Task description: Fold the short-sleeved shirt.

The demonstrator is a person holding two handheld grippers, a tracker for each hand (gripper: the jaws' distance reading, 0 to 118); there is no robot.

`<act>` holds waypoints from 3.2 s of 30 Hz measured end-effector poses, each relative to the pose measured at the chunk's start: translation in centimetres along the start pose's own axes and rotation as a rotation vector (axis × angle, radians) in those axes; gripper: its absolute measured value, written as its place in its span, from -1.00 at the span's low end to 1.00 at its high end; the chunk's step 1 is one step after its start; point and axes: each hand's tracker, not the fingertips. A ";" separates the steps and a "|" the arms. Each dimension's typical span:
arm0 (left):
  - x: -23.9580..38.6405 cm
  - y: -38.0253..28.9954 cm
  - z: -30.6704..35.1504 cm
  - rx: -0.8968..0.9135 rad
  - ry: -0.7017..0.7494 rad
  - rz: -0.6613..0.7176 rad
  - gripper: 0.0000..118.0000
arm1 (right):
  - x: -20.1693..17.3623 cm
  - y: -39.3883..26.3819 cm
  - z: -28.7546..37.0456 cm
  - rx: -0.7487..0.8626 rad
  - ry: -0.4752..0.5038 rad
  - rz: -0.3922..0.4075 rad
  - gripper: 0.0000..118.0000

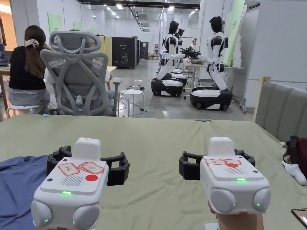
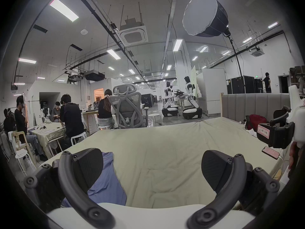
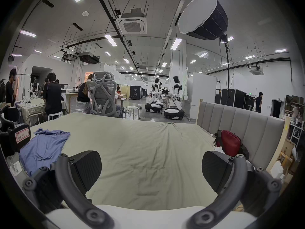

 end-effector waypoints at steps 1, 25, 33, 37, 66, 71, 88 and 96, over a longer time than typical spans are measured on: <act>0.0 -0.1 0.0 0.000 0.000 0.001 1.00 | 0.0 0.0 0.0 0.000 0.001 0.000 1.00; 0.5 0.1 0.2 -0.001 -0.005 -0.007 1.00 | 0.1 -0.4 -0.2 -0.019 0.002 0.000 1.00; 0.8 0.0 0.1 -0.006 -0.007 -0.016 1.00 | 0.1 -0.5 -0.2 -0.024 0.004 -0.002 1.00; 0.8 0.0 0.1 -0.007 -0.008 -0.018 1.00 | 0.1 -0.5 -0.1 -0.023 0.006 -0.002 1.00; 0.8 0.6 0.2 0.015 -0.018 0.000 1.00 | 0.6 -0.5 -0.2 -0.001 0.003 -0.045 1.00; 0.6 0.6 0.3 0.025 -0.011 0.002 1.00 | 0.5 -0.6 -0.3 -0.007 0.012 -0.042 1.00; 0.6 0.0 0.4 0.022 -0.014 0.021 1.00 | -0.2 -0.8 -0.4 -0.017 -0.027 0.005 1.00; 0.8 -0.1 0.3 0.014 -0.004 0.007 1.00 | 0.1 -1.1 -0.3 -0.017 -0.014 -0.005 1.00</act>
